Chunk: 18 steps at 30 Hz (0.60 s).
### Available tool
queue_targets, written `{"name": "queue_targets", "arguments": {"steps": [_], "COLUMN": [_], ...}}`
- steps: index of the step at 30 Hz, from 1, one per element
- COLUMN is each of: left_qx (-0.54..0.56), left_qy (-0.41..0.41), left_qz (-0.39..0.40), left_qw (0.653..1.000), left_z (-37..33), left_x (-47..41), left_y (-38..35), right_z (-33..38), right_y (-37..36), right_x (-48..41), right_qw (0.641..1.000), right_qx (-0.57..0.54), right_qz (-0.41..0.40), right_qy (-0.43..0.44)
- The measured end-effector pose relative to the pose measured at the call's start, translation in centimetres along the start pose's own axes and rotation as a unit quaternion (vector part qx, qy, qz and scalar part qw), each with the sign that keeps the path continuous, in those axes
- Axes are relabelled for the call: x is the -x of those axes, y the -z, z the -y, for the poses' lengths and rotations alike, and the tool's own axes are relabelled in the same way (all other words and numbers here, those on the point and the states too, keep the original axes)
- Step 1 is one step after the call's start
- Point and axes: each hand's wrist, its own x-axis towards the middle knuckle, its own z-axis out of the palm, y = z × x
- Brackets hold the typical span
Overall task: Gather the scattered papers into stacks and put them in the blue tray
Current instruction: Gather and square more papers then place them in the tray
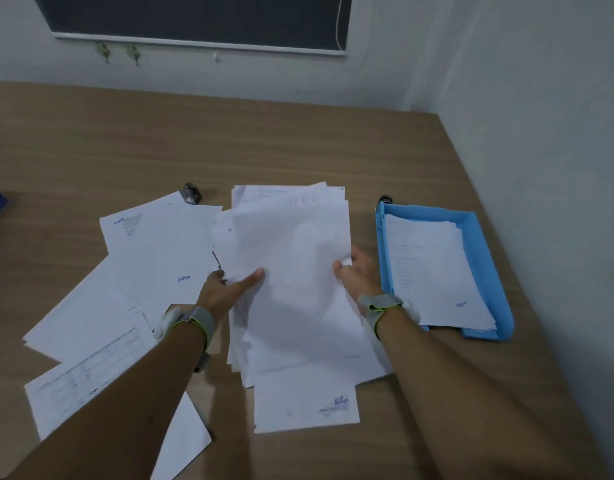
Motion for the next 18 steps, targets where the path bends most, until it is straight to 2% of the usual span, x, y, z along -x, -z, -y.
{"name": "queue_targets", "arguments": {"steps": [2,4,8,12,15,18], "left_qx": [0.104,0.172,0.193,0.213,0.191,0.154], "left_qy": [0.008,-0.021,-0.153,-0.255,-0.267,-0.232], "left_qz": [0.060,0.105,0.051,0.047,0.029,0.007], "left_qw": [0.993,0.979,0.968,0.942,0.944,0.960], "left_z": [-1.6,-3.6,-9.5,-14.1,-12.6,-8.4], "left_x": [0.3,0.6,1.0,2.2,2.5,2.2], "left_y": [-0.2,-0.3,-0.6,-0.7,-1.3,-1.8], "right_z": [1.4,3.3,8.3,11.6,10.2,6.5], "right_y": [0.4,0.5,0.6,0.9,0.6,-0.2], "right_x": [-0.4,-0.7,-1.2,-1.0,0.1,1.8], "right_qw": [1.000,0.999,0.983,0.954,0.956,0.970], "right_qx": [-0.018,-0.026,-0.075,-0.167,-0.147,-0.142], "right_qz": [0.000,-0.012,-0.091,-0.146,-0.154,-0.122], "right_qy": [0.018,0.044,0.144,0.204,0.199,0.154]}}
